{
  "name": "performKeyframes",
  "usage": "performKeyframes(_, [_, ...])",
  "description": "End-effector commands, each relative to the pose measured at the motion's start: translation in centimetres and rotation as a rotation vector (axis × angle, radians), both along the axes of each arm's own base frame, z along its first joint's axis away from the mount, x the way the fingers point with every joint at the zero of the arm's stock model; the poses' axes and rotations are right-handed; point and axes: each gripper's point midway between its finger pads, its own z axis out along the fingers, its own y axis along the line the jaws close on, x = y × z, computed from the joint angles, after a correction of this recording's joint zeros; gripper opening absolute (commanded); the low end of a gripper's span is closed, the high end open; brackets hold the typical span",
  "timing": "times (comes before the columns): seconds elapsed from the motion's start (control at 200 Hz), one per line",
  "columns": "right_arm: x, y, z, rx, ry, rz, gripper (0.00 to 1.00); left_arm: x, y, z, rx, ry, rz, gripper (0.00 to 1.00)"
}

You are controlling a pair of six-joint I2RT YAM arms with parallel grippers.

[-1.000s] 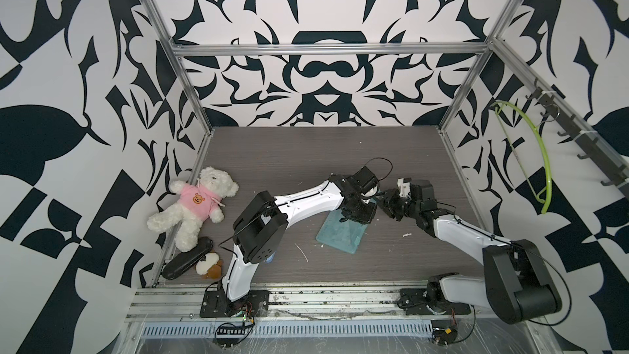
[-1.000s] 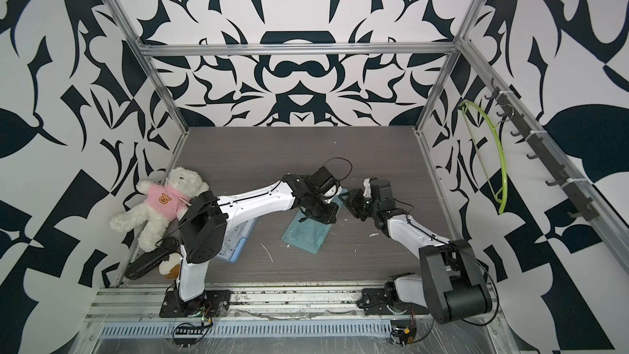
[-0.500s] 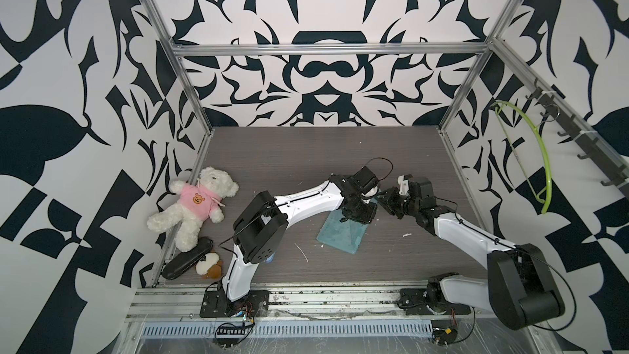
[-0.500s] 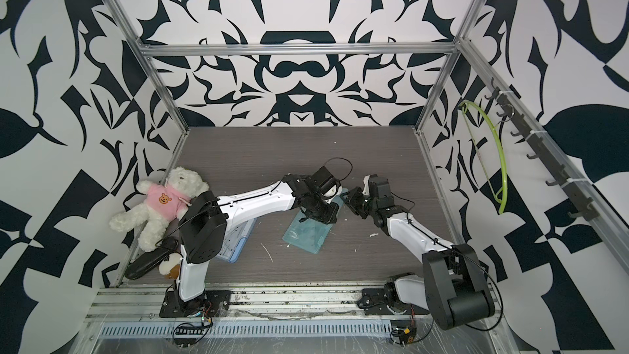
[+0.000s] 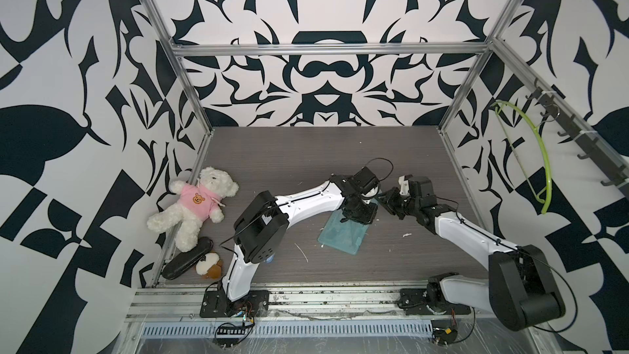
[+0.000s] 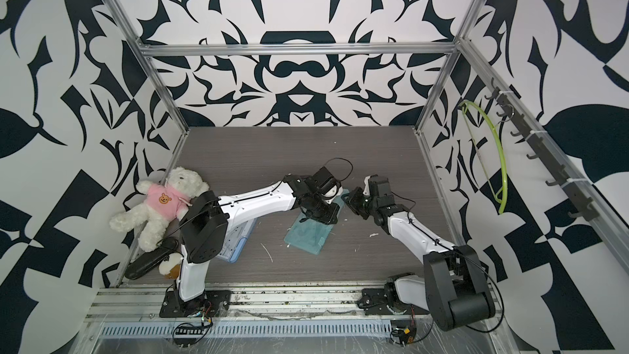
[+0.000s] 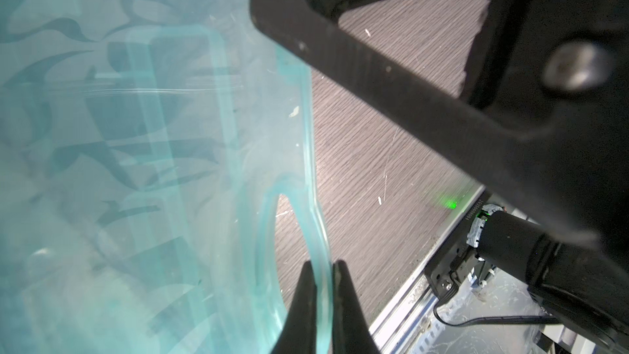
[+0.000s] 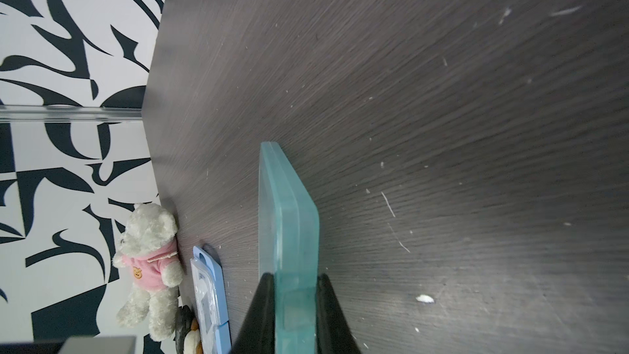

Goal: Open the ruler set and take out the ruler
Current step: Open the ruler set box at the center of the board.

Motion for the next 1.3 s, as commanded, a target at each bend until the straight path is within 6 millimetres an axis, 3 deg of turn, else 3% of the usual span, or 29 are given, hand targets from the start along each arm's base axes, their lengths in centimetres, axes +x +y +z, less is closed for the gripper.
performKeyframes(0.0, [0.2,-0.8,1.8,-0.083,-0.016,0.008,0.00,0.6,0.1,-1.8,0.040,-0.022,0.009,0.00])
performKeyframes(0.145, [-0.8,-1.9,2.2,-0.148,0.044,-0.012,0.00,1.0,0.5,-3.4,0.066,-0.036,0.026,0.00])
performKeyframes(0.43, [-2.0,-2.0,3.6,-0.208,0.196,0.052,0.00,1.8,1.8,-5.2,0.126,-0.099,0.055,0.00])
performKeyframes(0.64, [-2.4,-2.1,5.0,-0.226,0.217,0.084,0.00,1.8,1.5,-4.4,0.101,-0.118,0.057,0.00])
performKeyframes(0.795, [-3.0,-2.2,4.0,-0.178,0.189,0.051,0.00,1.4,0.9,-2.5,0.065,-0.119,0.044,0.00])
performKeyframes(1.055, [-2.6,-0.7,2.3,0.018,-0.020,0.009,0.38,-0.3,-0.8,1.8,-0.064,-0.039,-0.004,0.00])
performKeyframes(1.17, [-2.0,-0.9,2.0,0.083,-0.113,-0.024,0.43,-1.3,-1.5,2.7,-0.106,0.011,-0.041,0.00])
performKeyframes(1.295, [-1.3,-1.2,2.1,0.131,-0.184,-0.055,0.44,-1.5,-1.3,2.3,-0.092,0.027,-0.041,0.00])
